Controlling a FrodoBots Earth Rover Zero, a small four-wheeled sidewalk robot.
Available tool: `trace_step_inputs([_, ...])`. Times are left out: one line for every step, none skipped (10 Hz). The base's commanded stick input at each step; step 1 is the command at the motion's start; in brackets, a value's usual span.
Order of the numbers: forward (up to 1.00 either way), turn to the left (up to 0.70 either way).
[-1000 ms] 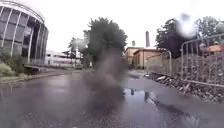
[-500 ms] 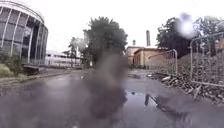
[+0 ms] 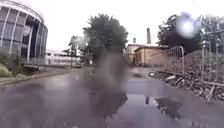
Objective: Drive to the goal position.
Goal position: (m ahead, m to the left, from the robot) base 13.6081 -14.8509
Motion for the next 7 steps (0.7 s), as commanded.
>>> trace_step_inputs([0.7,0.0])
trace_step_inputs([0.7,0.0])
trace_step_inputs([0.7,0.0])
trace_step_inputs([0.7,0.0])
trace_step_inputs([0.7,0.0])
trace_step_inputs([0.7,0.0])
trace_step_inputs([0.7,0.0])
